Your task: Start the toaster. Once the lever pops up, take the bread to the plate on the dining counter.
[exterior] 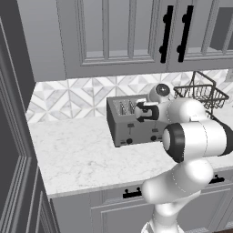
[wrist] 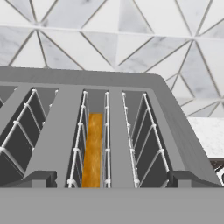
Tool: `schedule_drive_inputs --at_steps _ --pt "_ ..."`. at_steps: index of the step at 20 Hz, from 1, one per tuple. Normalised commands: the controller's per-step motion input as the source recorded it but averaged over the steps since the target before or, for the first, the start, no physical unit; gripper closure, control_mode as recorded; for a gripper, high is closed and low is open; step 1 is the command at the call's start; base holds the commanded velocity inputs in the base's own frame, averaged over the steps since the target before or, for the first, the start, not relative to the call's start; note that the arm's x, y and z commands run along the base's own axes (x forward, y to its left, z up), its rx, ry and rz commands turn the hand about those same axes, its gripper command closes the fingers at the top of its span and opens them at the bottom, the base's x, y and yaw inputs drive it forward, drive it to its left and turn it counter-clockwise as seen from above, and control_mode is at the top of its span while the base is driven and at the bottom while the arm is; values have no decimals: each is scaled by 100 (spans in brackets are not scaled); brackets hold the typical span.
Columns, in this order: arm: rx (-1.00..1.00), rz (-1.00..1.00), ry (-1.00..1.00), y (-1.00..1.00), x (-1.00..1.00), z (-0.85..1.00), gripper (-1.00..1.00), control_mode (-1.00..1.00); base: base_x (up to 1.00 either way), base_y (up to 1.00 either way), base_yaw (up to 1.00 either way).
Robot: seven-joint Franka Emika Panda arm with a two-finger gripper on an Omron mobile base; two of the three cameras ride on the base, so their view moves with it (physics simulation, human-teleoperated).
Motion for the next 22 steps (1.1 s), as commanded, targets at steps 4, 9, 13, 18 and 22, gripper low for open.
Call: schedule_drive_inputs --at_steps 4,9,13,18,22 --pt "0 0 0 0 0 0 -100 -100 0 0 0" --pt "0 0 0 0 0 0 -100 -100 0 0 0" --pt "0 0 0 0 0 0 -100 -100 0 0 0" --pt "0 0 0 0 0 0 -100 -100 0 0 0" --pt "0 0 0 0 0 0 -100 -100 0 0 0"
